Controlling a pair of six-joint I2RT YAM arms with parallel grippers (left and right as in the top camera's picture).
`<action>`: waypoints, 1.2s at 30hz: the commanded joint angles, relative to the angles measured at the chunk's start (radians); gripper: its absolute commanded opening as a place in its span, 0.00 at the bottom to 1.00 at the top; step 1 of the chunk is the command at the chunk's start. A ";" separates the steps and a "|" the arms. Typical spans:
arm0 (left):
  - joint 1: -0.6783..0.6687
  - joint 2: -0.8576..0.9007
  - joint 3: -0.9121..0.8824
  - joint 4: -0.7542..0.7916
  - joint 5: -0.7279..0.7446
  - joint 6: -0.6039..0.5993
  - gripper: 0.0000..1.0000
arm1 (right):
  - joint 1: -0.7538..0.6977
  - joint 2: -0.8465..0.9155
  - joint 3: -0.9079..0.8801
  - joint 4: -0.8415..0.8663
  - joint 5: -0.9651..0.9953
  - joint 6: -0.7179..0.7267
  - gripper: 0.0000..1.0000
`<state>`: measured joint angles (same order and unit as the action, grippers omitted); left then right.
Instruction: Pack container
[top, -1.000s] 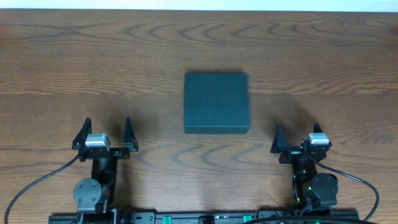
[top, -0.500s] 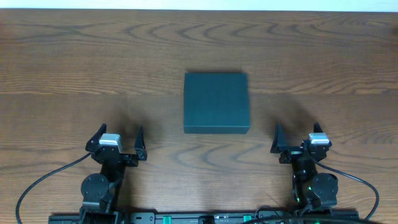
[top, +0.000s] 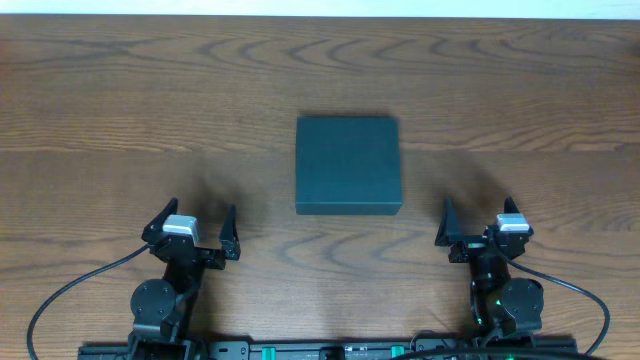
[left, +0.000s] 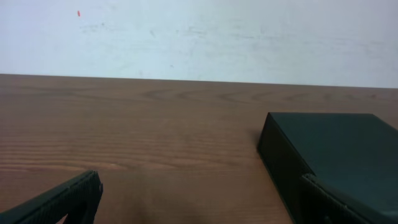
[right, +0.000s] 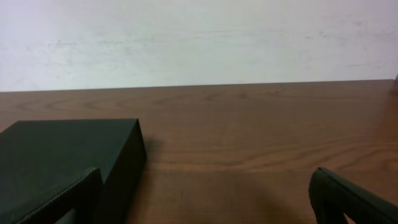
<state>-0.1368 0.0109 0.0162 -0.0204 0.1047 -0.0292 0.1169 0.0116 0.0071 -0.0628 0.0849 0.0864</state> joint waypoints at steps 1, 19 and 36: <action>-0.005 -0.009 -0.011 -0.043 0.045 -0.011 0.99 | -0.004 -0.007 -0.002 -0.005 0.001 -0.005 0.99; -0.005 -0.007 -0.011 -0.039 0.041 -0.029 0.99 | -0.004 -0.007 -0.002 -0.005 0.001 -0.005 0.99; -0.005 -0.007 -0.011 -0.039 0.041 -0.029 0.99 | -0.004 -0.007 -0.002 -0.005 0.001 -0.005 0.99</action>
<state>-0.1368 0.0109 0.0174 -0.0216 0.1062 -0.0521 0.1169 0.0116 0.0071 -0.0628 0.0849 0.0864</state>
